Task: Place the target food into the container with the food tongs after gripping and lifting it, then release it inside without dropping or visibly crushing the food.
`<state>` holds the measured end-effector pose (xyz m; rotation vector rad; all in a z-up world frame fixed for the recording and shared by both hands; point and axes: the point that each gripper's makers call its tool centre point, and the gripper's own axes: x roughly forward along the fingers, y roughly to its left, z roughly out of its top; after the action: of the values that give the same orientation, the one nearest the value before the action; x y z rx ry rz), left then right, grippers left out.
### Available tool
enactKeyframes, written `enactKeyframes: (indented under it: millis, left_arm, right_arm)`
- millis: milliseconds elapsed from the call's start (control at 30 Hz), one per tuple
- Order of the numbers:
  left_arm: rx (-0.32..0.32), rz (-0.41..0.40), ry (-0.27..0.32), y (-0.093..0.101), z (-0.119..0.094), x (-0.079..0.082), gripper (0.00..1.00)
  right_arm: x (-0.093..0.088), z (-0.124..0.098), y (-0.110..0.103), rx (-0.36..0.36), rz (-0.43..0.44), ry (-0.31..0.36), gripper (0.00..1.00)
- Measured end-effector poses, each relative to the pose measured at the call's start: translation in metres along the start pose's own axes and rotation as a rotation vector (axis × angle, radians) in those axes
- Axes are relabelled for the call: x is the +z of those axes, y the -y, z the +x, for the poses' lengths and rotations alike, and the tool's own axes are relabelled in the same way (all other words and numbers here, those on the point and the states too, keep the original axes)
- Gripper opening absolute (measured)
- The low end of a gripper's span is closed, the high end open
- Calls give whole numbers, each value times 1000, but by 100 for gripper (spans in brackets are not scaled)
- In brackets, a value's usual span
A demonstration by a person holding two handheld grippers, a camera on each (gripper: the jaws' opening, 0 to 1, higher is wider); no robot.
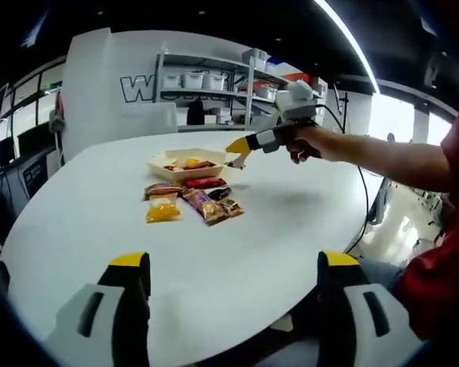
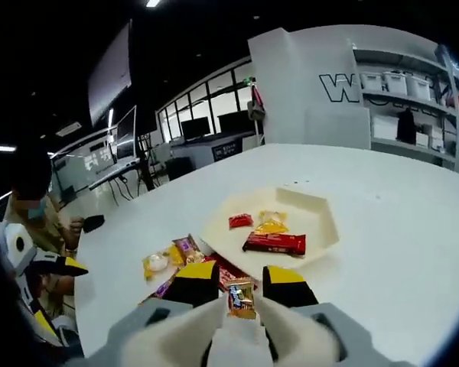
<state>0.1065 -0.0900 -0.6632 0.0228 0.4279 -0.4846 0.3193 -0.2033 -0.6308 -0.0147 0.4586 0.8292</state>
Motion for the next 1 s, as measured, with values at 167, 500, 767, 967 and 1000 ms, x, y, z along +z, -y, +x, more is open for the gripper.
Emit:
enactKeyframes:
  millis: [167, 500, 767, 967, 1000]
  left_arm:
    - [-3, 3, 6, 1, 2, 3, 88]
    - [7, -1, -1, -3, 0, 1, 88]
    - [16, 2, -5, -7, -1, 2, 88]
    - [22, 0, -4, -10, -3, 2, 88]
    - [22, 1, -5, -10, -3, 2, 88]
  right_arm:
    - [19, -3, 4, -4, -9, 32, 17]
    - [45, 3, 9, -12, -25, 81, 18]
    - [55, 14, 8, -7, -40, 91, 18]
    - [50, 14, 9, -5, -48, 78, 18]
    - [48, 13, 9, -7, -51, 75, 19]
